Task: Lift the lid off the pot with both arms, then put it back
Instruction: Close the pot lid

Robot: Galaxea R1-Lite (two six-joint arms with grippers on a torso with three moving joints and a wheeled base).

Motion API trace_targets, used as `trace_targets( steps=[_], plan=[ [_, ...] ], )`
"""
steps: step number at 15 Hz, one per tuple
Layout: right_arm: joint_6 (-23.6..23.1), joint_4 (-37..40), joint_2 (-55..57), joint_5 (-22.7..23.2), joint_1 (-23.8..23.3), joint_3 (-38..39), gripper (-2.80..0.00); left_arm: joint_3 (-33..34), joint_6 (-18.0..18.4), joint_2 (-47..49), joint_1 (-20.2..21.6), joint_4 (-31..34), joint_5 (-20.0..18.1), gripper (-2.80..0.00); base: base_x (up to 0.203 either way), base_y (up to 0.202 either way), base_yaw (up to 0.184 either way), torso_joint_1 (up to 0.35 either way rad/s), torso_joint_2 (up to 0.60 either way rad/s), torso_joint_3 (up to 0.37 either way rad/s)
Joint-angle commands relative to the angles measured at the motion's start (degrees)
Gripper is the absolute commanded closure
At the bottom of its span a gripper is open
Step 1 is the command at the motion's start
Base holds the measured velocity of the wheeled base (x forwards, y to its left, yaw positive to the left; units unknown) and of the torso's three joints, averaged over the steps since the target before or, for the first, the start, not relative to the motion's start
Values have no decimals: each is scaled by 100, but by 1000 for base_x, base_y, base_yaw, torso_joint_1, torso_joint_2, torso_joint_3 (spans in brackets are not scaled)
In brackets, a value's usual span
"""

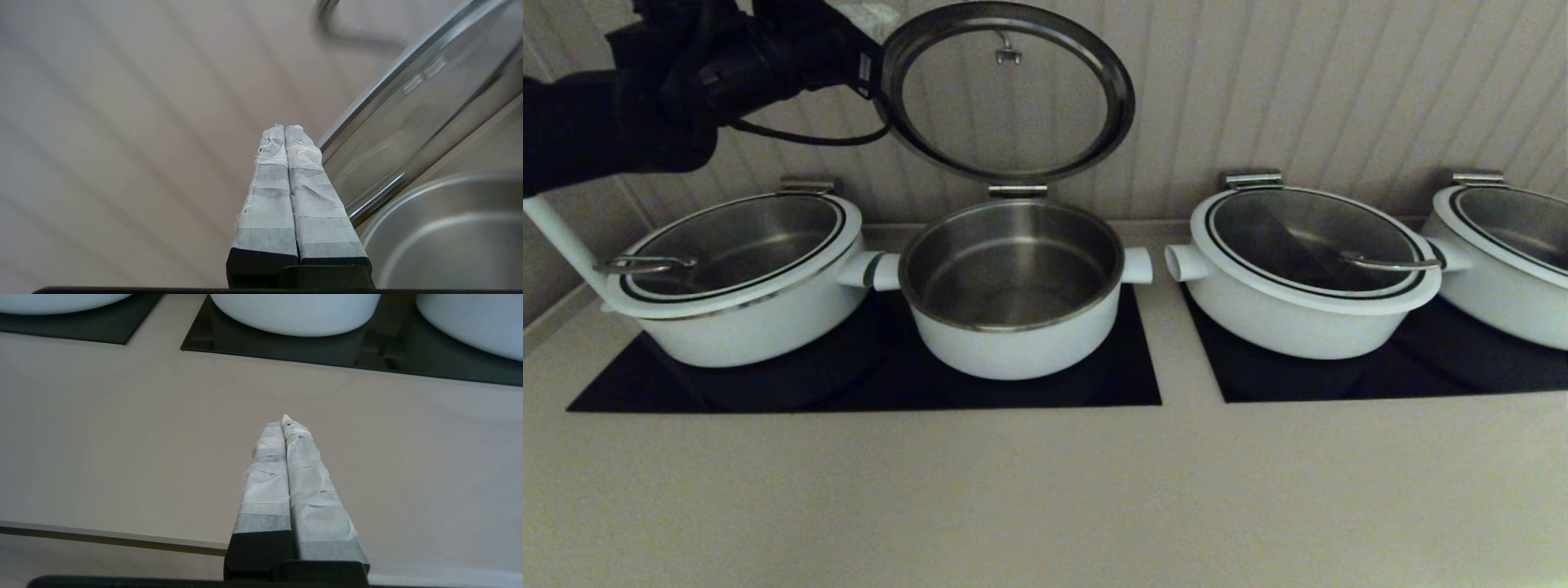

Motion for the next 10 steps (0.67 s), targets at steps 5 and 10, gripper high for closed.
trace_targets(
  steps=[5, 10],
  plan=[
    [-5, -1, 9, 4, 0, 0, 0, -17, 40, 385, 199, -518, -16, 0, 0, 0, 0, 0, 0, 0],
    [-5, -1, 9, 4, 0, 0, 0, -17, 33, 610, 195, -1236, -16, 0, 0, 0, 0, 0, 0, 0]
  ],
)
